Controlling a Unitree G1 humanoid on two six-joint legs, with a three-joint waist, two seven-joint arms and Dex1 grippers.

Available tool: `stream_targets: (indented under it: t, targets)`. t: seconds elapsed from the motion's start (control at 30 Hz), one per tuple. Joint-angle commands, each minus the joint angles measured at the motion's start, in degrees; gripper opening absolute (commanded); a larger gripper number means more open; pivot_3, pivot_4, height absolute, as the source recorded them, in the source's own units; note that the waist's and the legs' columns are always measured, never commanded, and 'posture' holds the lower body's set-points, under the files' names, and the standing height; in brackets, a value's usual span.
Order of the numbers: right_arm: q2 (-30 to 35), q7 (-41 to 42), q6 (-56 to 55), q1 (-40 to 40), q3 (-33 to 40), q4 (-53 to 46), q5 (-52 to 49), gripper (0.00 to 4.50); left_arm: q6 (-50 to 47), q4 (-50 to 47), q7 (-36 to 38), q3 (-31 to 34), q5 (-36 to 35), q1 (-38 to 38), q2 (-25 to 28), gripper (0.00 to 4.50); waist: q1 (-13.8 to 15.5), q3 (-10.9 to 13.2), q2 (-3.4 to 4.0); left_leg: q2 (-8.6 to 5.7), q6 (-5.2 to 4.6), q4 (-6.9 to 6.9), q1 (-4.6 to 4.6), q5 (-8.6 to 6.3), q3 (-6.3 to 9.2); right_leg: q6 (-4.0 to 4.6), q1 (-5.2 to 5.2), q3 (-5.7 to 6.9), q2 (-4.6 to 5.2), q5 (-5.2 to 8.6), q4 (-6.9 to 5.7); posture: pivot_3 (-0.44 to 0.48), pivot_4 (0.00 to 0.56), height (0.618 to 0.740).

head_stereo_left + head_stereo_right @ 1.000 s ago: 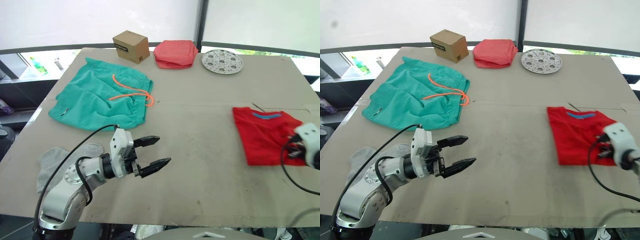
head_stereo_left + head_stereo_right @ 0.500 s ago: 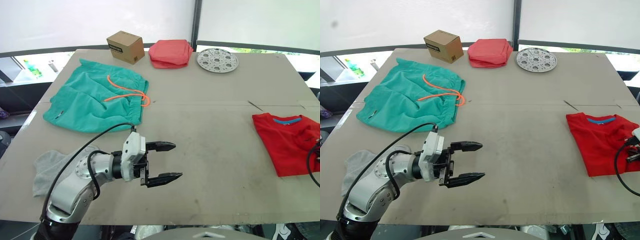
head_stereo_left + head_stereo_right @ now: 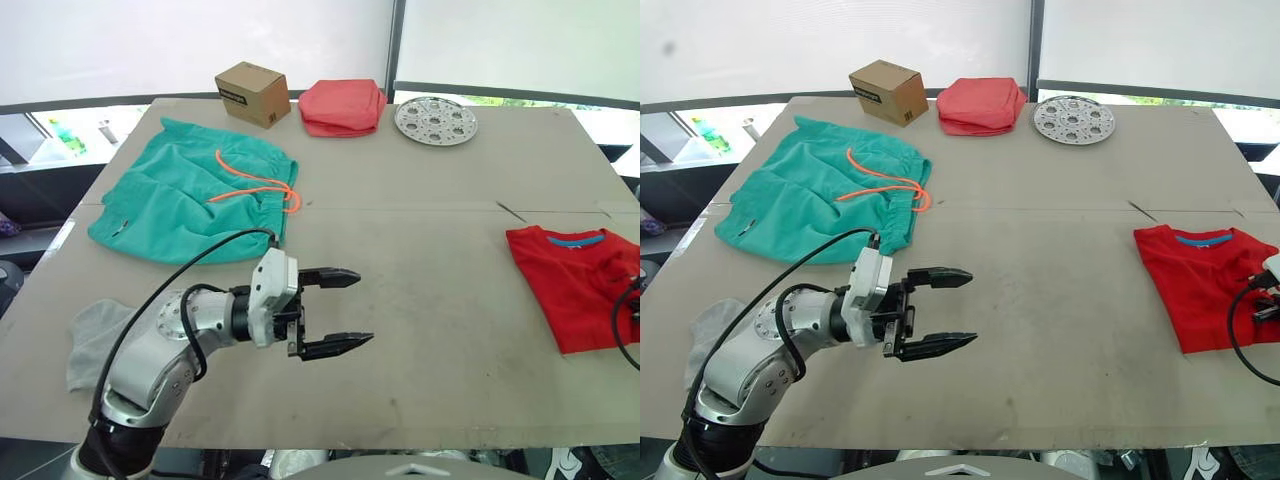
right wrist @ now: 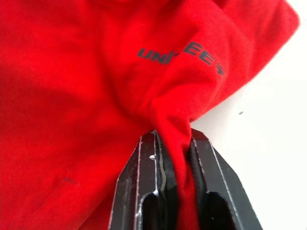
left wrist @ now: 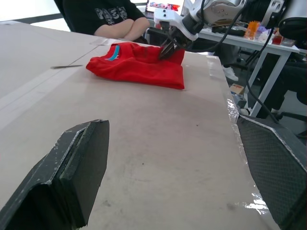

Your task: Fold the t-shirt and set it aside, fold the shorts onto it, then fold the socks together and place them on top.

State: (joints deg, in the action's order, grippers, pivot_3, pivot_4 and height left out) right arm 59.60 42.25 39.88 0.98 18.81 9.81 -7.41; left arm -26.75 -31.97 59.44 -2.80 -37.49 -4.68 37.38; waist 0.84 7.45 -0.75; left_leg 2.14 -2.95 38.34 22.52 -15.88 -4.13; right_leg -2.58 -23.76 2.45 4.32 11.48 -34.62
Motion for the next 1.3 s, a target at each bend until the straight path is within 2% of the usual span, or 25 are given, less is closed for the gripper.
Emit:
stream_targets:
  t: [0.03, 0.07, 0.17, 0.2, 0.23, 0.33, 0.37, 0.43, 0.5, 0.57, 0.67, 0.77, 0.87, 0.97, 1.07, 1.13, 1.2, 1.3]
  targets:
    - [0.0, -0.2, 2.2, 3.1, 5.7, -5.4, -1.5, 1.88, -0.4, -1.2, -0.1, 0.0, -1.7, -1.1, -0.1, 4.50, 0.0, 0.0, 0.00, 0.00, 0.00, 0.00, 0.01, 0.00, 0.00, 0.00, 0.00, 0.00, -0.02, 0.00, 0.00, 0.000, 0.150, 0.740]
    - [-0.3, -0.5, 2.1, 4.7, 7.2, -7.0, -1.6, 2.26, -0.6, -1.1, 0.0, 0.0, -1.8, -1.2, -0.1, 4.50, 0.1, 0.0, 0.00, 0.00, 0.00, 0.00, 0.00, 0.00, 0.01, 0.00, 0.00, 0.00, -0.02, 0.00, 0.00, 0.000, 0.150, 0.740]
    - [-1.7, -1.8, -0.9, 8.4, 13.7, -11.1, -1.4, 3.82, -0.9, -0.1, -0.5, 0.5, -2.3, -1.1, -0.4, 4.50, 0.1, 0.0, 0.00, 0.00, 0.00, 0.00, 0.00, 0.00, 0.01, -0.01, 0.00, -0.01, -0.04, 0.01, 0.00, 0.000, 0.150, 0.740]
    - [-2.4, -1.4, -2.7, 9.2, 15.9, -12.3, -1.9, 4.24, -1.2, 0.4, -1.4, 1.1, -2.6, -1.0, -0.9, 4.50, 0.1, 0.0, 0.01, 0.00, 0.00, 0.01, -0.01, 0.00, 0.00, -0.02, 0.01, -0.03, -0.04, 0.01, 0.00, 0.000, 0.150, 0.740]
    - [-3.0, -1.1, -4.5, 9.7, 17.6, -13.2, -2.4, 4.41, -1.8, 1.0, -2.7, 1.7, -3.2, -1.0, -1.6, 4.50, 0.1, 0.0, 0.02, 0.01, 0.00, 0.01, 0.00, 0.00, -0.02, -0.03, 0.00, -0.05, -0.04, 0.01, 0.00, 0.000, 0.150, 0.740]
    - [-6.3, 0.1, -11.3, 8.1, 23.0, -17.3, -6.6, 4.41, -2.6, 4.3, -10.5, 4.3, -2.0, -1.1, -5.2, 4.50, -0.2, 0.0, -0.02, 0.01, 0.00, 0.02, -0.11, 0.00, -0.02, -0.07, 0.08, -0.17, -0.12, 0.00, 0.00, 0.000, 0.150, 0.740]
    - [-8.3, 1.2, -11.5, 5.4, 22.8, -21.5, -11.2, 4.41, -1.5, 6.2, -15.3, 5.8, 0.7, -1.3, -7.2, 4.50, -0.3, 0.1, -0.11, 0.01, 0.00, 0.02, -0.16, 0.00, -0.02, -0.10, 0.09, -0.25, -0.18, -0.01, -0.01, 0.000, 0.150, 0.740]
    - [-10.4, 2.4, -11.2, 2.4, 22.0, -26.2, -16.3, 4.41, -0.2, 8.0, -20.4, 7.3, 3.7, -1.7, -9.3, 4.50, -0.6, 0.2, -0.33, 0.02, 0.00, 0.00, -0.39, 0.00, 0.00, -0.10, 0.21, -0.44, -0.32, -0.03, -0.06, 0.000, 0.150, 0.740]
    - [-14.0, 2.9, -7.3, -3.9, 14.2, -32.6, -24.0, 4.41, 0.7, 10.0, -27.4, 9.6, 8.7, -1.8, -10.4, 4.50, -0.9, 0.3, -0.54, 0.02, 0.00, -0.04, -0.55, 0.00, 0.04, -0.09, 0.27, -0.57, -0.37, -0.02, -0.16, 0.000, 0.150, 0.740]
    - [-16.7, 2.4, -5.9, -8.2, 7.1, -35.9, -26.1, 4.41, 0.8, 11.0, -30.4, 10.5, 12.4, -1.4, -9.3, 4.50, -1.1, 0.4, -0.70, 0.10, 0.01, -0.09, -0.61, 0.00, 0.07, -0.03, 0.26, -0.65, -0.47, -0.06, -0.17, 0.000, 0.150, 0.740]
    - [-20.7, 1.6, -8.2, -11.8, -5.2, -38.1, -22.5, 4.41, 1.3, 12.8, -30.3, 11.1, 16.6, -1.3, -5.0, 4.50, -1.0, 0.5, -0.76, 0.11, 0.01, -0.15, -0.56, 0.00, 0.07, 0.20, 0.19, -0.61, -0.43, -0.16, -0.17, 0.000, 0.150, 0.740]
    - [-23.5, 1.7, -9.7, -13.0, -12.7, -39.2, -20.6, 4.41, 2.1, 17.2, -30.2, 9.2, 21.9, -3.5, -1.0, 4.50, 0.0, 0.5, -0.70, 0.06, 0.02, -0.21, -0.45, 0.00, 0.04, 0.26, 0.09, -0.54, -0.30, -0.17, -0.14, 0.000, 0.150, 0.740]
    - [-23.9, 4.4, -10.0, -12.5, -15.6, -41.6, -22.9, 4.41, 1.1, 21.8, -30.7, 7.7, 25.7, -5.7, 1.1, 4.50, 0.7, 0.6, -0.67, -0.01, 0.02, -0.12, -0.28, 0.00, 0.05, 0.26, 0.07, -0.45, -0.17, -0.18, -0.06, 0.000, 0.150, 0.740]
    - [-22.5, 8.8, -14.2, -11.2, -17.5, -44.8, -22.8, 4.41, -0.4, 26.1, -30.6, 6.4, 27.7, -7.3, 1.5, 4.50, 0.7, 0.5, -0.70, -0.05, 0.00, -0.01, -0.16, -0.01, 0.05, 0.24, 0.07, -0.41, -0.06, -0.19, 0.04, 0.000, 0.150, 0.740]
    - [-22.2, 9.6, -14.8, -11.4, -18.5, -46.1, -23.1, 4.41, 0.1, 30.6, -28.7, 4.4, 28.7, -9.0, 1.0, 4.50, 0.4, 0.6, -0.73, -0.03, -0.01, -0.01, -0.16, -0.02, 0.04, 0.22, 0.07, -0.37, -0.06, -0.20, 0.04, 0.000, 0.150, 0.740]
    - [-21.8, 9.5, -15.5, -11.4, -18.7, -46.0, -22.2, 4.50, 2.0, 33.6, -26.7, 2.7, 28.8, -11.0, -0.2, 3.96, 0.5, 0.5, -0.74, -0.02, 0.01, -0.01, -0.21, -0.01, 0.10, 0.22, 0.08, -0.28, -0.06, -0.20, -0.05, 0.000, 0.150, 0.740]
    - [-21.4, 9.1, -15.9, -10.9, -18.6, -46.3, -21.5, 4.50, 3.9, 35.8, -24.8, 1.8, 28.8, -12.8, -1.2, 3.19, 0.5, 0.5, -0.73, 0.00, 0.02, -0.01, -0.28, -0.01, 0.10, 0.23, 0.08, -0.26, -0.05, -0.20, -0.16, 0.000, 0.150, 0.740]
    - [-21.4, 7.5, -15.6, -9.5, -18.1, -47.5, -21.3, 4.50, 6.0, 38.4, -21.8, 1.2, 28.1, -15.8, -2.6, 1.73, 0.5, 0.5, -0.73, 0.03, 0.03, -0.01, -0.31, 0.00, 0.10, 0.23, 0.08, -0.24, -0.04, -0.20, -0.21, 0.000, 0.150, 0.740]
